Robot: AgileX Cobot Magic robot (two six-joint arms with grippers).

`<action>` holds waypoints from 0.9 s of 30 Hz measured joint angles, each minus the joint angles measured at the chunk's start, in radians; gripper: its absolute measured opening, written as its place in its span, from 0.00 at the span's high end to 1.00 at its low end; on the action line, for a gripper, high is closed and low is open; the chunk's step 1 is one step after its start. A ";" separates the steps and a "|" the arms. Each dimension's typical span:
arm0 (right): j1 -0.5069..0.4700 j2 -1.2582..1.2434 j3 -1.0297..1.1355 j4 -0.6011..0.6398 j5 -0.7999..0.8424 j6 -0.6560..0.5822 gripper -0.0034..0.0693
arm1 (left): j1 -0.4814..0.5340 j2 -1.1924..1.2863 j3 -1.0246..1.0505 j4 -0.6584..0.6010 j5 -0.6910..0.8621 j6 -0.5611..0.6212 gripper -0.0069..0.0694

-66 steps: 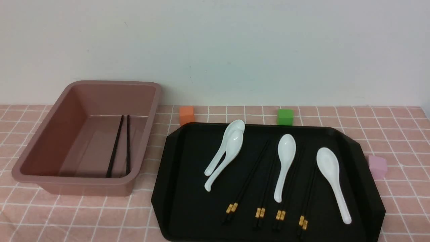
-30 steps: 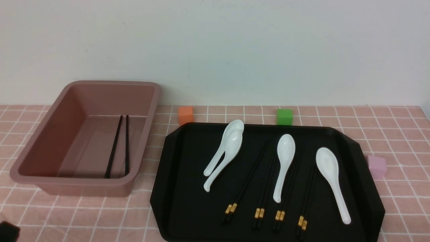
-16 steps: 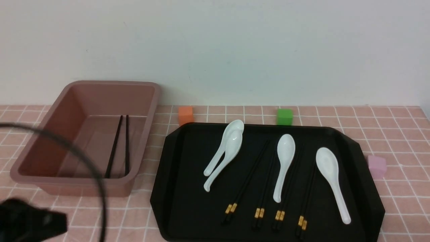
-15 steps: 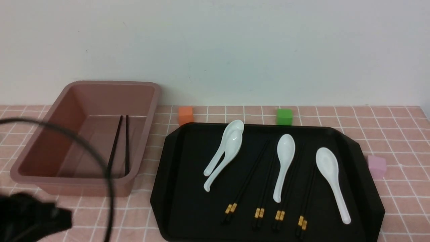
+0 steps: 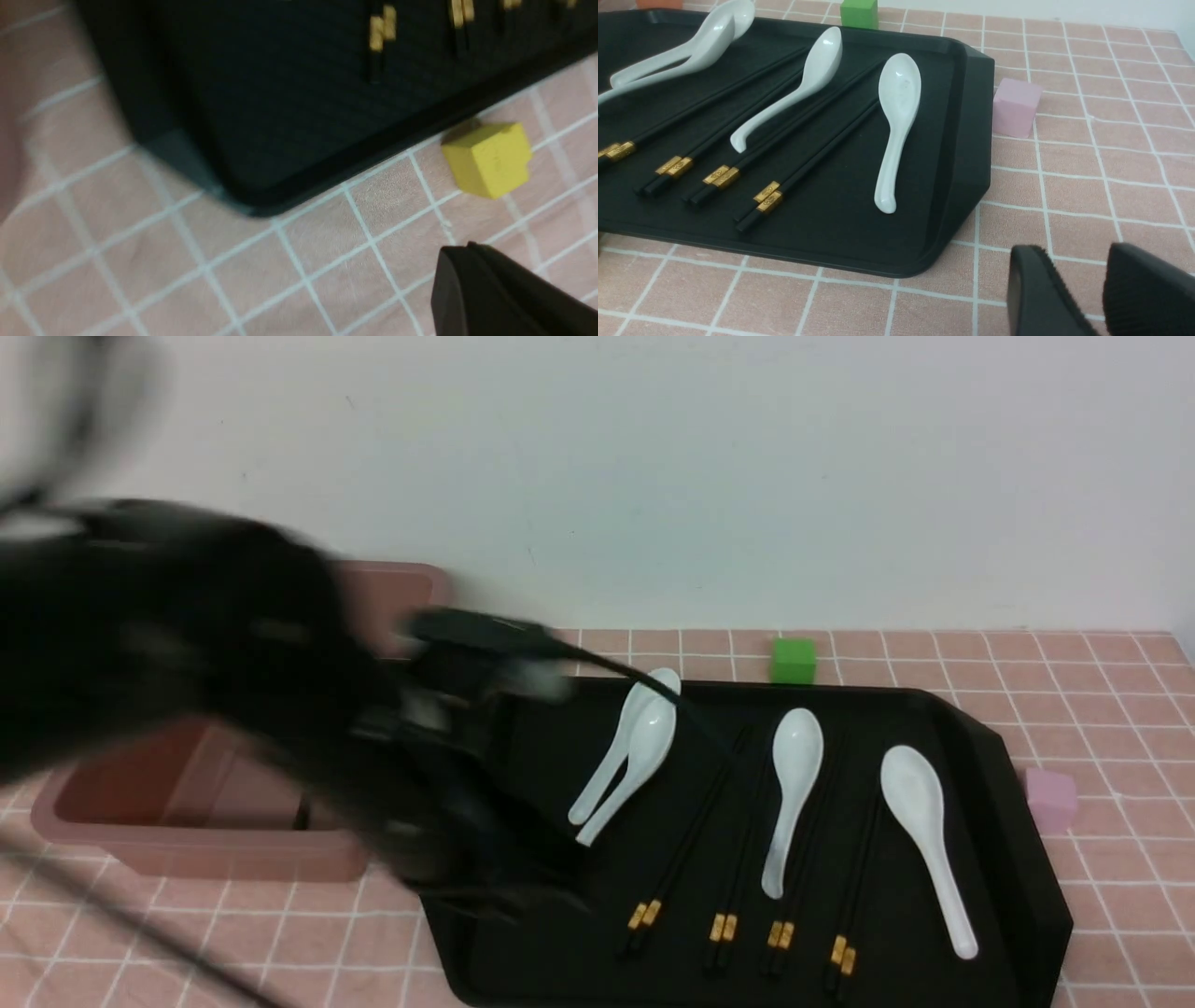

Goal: On pink tablecloth take chopsticks from black tray and put them in box.
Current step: 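Reach over to the black tray and grasp a pair of chopsticks with the left gripper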

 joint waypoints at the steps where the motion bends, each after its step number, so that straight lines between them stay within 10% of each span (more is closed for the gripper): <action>1: 0.000 0.000 0.000 0.000 0.000 0.000 0.62 | -0.027 0.037 -0.020 0.018 0.009 -0.006 0.93; 9: 0.000 0.000 0.000 0.000 0.000 0.000 0.62 | -0.075 0.299 -0.253 0.061 0.024 -0.012 0.90; 20: 0.000 0.000 0.000 0.000 0.000 0.000 0.62 | -0.046 0.527 -0.441 0.082 0.073 -0.012 0.45; 27: 0.000 0.000 0.000 0.000 0.000 0.000 0.62 | -0.035 0.582 -0.467 0.107 0.058 -0.010 0.40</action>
